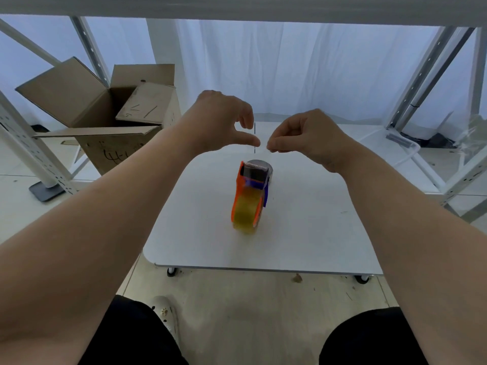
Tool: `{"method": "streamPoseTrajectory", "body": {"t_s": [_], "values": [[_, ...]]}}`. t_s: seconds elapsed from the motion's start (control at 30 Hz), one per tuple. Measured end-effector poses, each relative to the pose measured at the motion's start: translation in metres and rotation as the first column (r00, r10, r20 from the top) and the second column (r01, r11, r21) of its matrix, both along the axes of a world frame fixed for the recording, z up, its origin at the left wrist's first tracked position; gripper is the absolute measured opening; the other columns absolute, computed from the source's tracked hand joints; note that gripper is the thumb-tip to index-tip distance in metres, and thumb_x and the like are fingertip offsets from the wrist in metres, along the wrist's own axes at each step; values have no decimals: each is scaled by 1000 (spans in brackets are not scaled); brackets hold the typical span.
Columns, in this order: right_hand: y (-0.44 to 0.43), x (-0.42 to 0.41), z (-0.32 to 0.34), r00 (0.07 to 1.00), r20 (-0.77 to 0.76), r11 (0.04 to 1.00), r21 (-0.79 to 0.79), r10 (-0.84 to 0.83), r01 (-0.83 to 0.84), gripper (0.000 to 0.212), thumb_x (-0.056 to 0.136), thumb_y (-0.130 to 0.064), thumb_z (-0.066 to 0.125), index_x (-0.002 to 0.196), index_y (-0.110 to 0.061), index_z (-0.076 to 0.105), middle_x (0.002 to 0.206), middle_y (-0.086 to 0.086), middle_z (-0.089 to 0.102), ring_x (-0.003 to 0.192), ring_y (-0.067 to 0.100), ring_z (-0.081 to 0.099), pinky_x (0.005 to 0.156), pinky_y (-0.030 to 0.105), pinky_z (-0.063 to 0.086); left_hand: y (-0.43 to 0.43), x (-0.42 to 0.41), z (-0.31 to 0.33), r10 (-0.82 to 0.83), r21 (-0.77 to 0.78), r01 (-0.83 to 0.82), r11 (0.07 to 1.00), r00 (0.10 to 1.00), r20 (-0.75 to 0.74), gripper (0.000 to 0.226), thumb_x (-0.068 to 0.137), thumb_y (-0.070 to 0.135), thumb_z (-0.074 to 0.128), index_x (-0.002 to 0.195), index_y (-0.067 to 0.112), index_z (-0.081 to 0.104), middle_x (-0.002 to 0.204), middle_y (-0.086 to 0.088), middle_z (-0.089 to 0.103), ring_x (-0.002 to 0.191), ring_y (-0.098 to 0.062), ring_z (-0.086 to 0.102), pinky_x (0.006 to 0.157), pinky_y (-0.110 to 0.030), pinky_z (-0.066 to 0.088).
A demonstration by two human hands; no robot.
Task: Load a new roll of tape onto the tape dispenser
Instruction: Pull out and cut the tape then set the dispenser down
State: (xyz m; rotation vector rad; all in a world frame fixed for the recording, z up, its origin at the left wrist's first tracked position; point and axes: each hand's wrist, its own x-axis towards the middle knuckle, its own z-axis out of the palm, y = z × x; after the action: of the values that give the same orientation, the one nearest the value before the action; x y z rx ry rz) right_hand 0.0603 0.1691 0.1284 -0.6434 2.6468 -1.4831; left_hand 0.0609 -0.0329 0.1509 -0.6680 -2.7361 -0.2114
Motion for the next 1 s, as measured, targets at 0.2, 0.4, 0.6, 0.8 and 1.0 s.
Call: {"method": "streamPoseTrajectory", "body": {"t_s": [0.2,0.4,0.6,0.8,1.0], "values": [[-3,3,-5,996,92,995,-97,17,-8,7,80,-3,70,84,2,66,86,16,73,79,17,70,77,27,59,0,-3,-12,-34,94,29,995,998,53,39,74,52,67,97,20,64,98,6,68,97,-12,62,102,-32,34],[-12,8,-7,973,229,975,-220,35,17,12,87,0,60,79,-5,52,89,22,72,85,30,73,74,37,61,-2,-2,-19,-32,368,-44,929,980,199,44,66,46,77,97,18,63,92,7,66,90,-9,62,71,-8,41],[-18,9,-11,973,231,959,-271,-17,81,16,86,0,60,78,-7,49,88,23,72,83,32,73,79,44,60,-3,-7,-35,134,350,-139,926,990,39,59,63,63,69,100,17,62,92,9,63,86,-9,58,72,-21,42],[-21,10,-17,980,180,921,-362,-84,145,23,87,3,56,70,-8,45,90,27,71,80,29,74,78,42,60,1,-6,-59,189,474,-117,873,976,-107,55,67,62,67,90,12,64,85,6,63,80,-15,61,77,-32,49],[-29,11,-18,976,160,918,-345,-147,195,20,88,-1,55,73,-9,44,86,18,73,77,26,74,73,35,61,0,-9,-70,226,468,-135,873,963,-145,47,79,52,61,99,10,64,103,-6,66,97,-21,58,88,-34,40]]}}
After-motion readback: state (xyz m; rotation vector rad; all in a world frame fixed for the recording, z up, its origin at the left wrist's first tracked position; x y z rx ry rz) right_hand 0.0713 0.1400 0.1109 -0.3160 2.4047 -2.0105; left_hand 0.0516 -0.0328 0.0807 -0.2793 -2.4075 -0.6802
